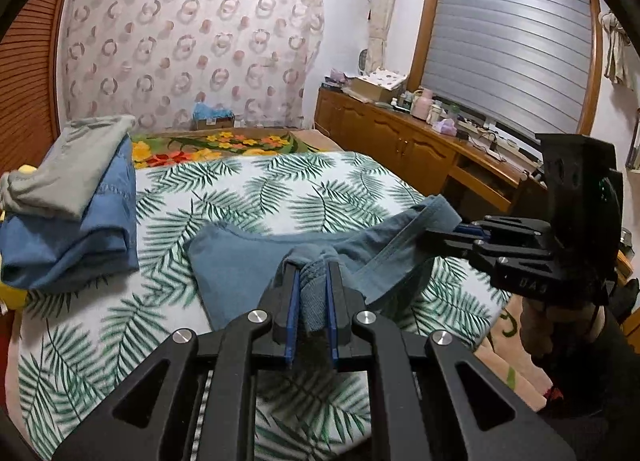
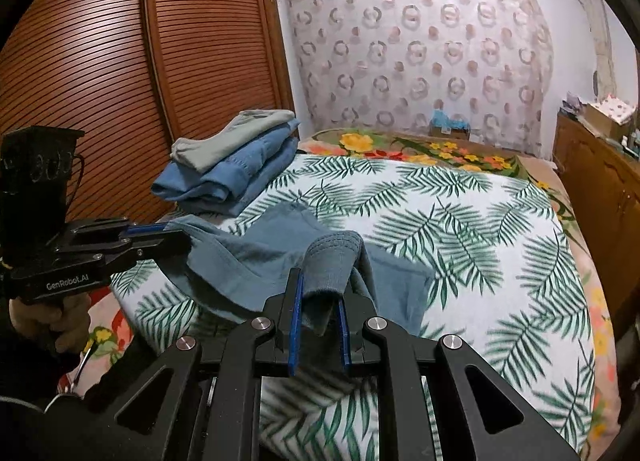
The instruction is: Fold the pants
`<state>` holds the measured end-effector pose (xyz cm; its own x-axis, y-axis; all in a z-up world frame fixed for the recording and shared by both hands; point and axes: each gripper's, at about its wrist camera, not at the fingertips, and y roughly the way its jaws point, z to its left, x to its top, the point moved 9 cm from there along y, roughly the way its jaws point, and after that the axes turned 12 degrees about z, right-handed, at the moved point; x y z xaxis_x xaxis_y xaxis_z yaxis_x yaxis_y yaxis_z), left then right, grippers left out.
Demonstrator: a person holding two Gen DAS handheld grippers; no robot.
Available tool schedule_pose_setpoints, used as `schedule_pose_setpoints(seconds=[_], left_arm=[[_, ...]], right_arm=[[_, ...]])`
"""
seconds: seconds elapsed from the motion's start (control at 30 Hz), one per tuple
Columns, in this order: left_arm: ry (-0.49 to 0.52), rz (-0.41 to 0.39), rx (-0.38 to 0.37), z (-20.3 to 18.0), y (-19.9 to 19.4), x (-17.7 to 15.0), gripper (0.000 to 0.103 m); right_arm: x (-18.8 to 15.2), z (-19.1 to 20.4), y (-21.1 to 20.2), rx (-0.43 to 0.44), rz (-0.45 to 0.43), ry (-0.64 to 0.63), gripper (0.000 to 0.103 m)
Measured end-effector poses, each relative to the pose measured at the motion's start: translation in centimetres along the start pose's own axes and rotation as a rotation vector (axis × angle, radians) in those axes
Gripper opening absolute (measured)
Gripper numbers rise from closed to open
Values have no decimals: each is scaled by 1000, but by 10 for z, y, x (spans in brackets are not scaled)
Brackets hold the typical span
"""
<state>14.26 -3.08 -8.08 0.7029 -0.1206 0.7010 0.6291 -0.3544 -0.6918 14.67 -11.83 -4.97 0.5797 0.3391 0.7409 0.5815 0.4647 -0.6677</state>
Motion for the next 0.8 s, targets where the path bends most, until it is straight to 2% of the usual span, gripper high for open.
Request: schedule_pose_setpoints(seconds=[0.2, 0.5, 0.8], left_arm=[[-13, -11, 13, 12, 6, 13, 12], [-28, 36, 35, 24, 30, 7, 12], [-45, 63, 48, 32, 41, 3, 12]], right_arm=[[7, -4, 21, -20, 4, 13, 15], [9, -11, 53, -19, 62, 41, 15], [12, -14, 63, -32, 76, 44, 15]])
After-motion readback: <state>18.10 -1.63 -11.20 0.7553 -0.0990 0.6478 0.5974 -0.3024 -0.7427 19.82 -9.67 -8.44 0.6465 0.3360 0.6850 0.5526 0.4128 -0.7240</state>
